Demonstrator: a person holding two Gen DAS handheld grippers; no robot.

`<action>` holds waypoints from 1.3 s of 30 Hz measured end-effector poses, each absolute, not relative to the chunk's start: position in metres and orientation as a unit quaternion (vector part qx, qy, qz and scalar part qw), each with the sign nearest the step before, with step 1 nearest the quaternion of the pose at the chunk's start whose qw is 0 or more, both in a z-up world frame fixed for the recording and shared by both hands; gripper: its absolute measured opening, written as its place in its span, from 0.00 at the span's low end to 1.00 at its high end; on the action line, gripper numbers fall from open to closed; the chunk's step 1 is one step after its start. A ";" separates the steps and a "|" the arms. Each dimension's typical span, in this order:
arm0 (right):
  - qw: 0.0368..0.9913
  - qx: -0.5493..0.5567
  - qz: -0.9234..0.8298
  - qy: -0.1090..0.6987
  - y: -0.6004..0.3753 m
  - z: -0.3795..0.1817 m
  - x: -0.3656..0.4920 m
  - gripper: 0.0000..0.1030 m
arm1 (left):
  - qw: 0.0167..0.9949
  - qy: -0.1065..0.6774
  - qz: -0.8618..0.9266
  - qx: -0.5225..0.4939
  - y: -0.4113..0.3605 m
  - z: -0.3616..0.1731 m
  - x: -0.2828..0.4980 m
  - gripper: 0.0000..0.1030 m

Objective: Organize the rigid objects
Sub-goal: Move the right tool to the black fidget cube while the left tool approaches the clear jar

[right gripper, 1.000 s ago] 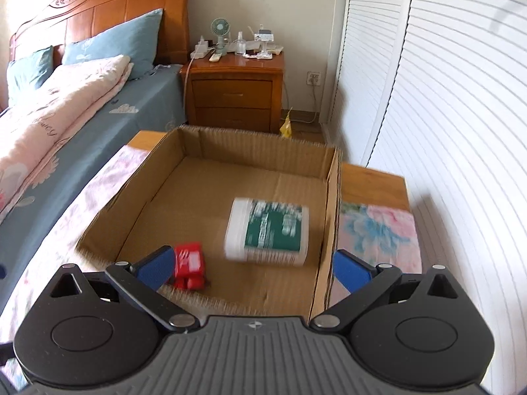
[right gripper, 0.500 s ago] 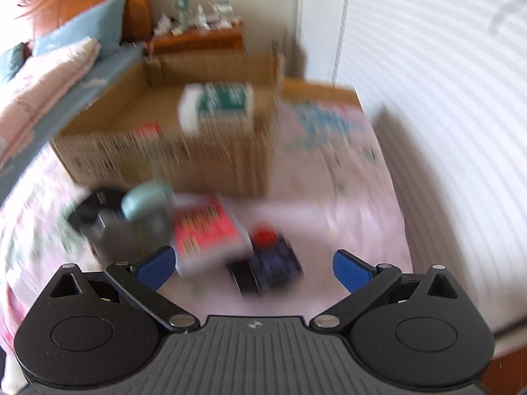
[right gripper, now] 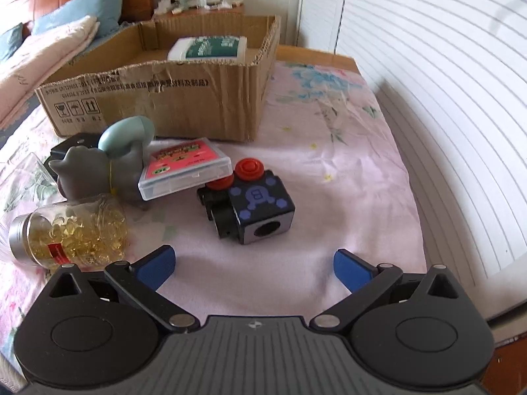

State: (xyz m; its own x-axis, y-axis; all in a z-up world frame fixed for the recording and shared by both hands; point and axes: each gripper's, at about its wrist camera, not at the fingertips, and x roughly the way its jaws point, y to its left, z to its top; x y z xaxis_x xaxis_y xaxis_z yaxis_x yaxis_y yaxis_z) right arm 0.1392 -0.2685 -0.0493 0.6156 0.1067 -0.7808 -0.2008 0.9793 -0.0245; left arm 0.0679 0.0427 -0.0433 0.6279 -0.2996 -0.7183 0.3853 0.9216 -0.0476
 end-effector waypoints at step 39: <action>0.906 -0.065 0.115 0.403 -0.273 -0.056 0.130 1.00 | 0.899 0.405 -0.150 0.070 0.069 -0.087 0.086 0.95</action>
State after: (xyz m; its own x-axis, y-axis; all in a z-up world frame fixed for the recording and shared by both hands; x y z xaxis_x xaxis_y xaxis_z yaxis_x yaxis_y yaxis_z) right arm 0.1298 -0.2734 -0.0562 0.6494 0.1560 -0.7443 -0.2601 0.9653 -0.0246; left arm 0.0863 0.0693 -0.0869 0.6262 -0.2134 -0.7499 0.3263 0.9453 0.0035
